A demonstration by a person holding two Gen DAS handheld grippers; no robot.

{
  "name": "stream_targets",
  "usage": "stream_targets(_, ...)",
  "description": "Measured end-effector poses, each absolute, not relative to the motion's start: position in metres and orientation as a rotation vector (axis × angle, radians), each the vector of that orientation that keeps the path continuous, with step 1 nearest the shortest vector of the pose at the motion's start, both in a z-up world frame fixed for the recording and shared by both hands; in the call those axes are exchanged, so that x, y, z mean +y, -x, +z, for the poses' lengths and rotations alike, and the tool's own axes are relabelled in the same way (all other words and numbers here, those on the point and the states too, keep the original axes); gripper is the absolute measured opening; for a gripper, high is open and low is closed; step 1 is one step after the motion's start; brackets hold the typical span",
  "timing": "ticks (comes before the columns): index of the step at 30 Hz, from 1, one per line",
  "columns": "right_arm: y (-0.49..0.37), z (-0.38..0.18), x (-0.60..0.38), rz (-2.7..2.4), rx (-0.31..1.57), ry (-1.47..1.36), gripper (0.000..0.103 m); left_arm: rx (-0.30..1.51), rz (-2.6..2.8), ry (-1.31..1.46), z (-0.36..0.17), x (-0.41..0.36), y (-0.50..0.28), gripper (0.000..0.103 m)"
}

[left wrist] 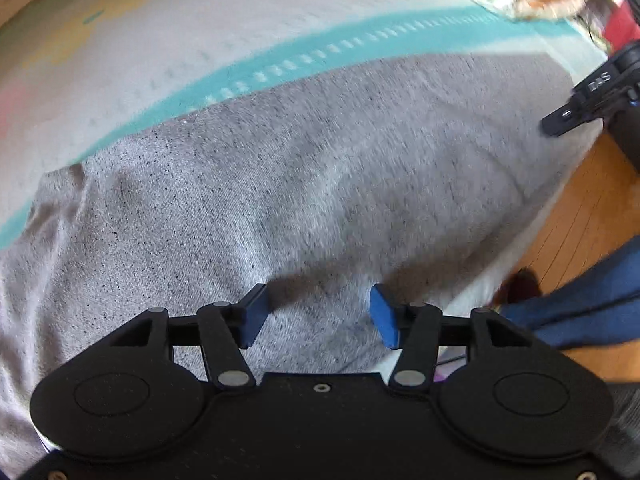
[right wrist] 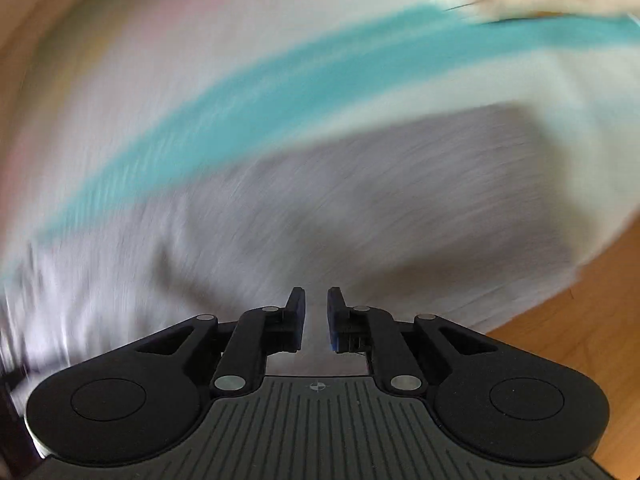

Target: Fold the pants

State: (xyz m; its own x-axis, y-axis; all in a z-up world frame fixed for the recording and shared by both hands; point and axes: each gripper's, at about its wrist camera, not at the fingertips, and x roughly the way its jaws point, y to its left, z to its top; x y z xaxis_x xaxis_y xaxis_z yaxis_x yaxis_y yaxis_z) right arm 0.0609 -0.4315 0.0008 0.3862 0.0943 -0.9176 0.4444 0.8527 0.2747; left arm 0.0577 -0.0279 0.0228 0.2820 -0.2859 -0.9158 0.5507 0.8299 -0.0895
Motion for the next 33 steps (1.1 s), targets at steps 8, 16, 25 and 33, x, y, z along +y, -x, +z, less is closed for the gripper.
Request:
stream_targets(8, -0.011, -0.008, -0.521, -0.515, 1.02, -0.77, 0.024, 0.941, -0.698, -0.331, 0.051, -0.061, -0.037, 0.061)
stream_targets(16, 0.004, -0.028, -0.53, -0.583, 1.068, -0.815, 0.033, 0.884, -0.83, -0.501, 0.029, -0.093, -0.009, 0.061)
stream_targets(25, 0.0, -0.029, -0.528, -0.481, 1.062, -0.829, 0.016, 0.87, -0.807, -0.485, 0.025, -0.096, -0.019, 0.061)
stream_targets(33, 0.002, -0.018, -0.522, -0.495, 1.015, -0.773, 0.006, 0.821, -0.892, -0.514, 0.028, -0.101, -0.01, 0.066)
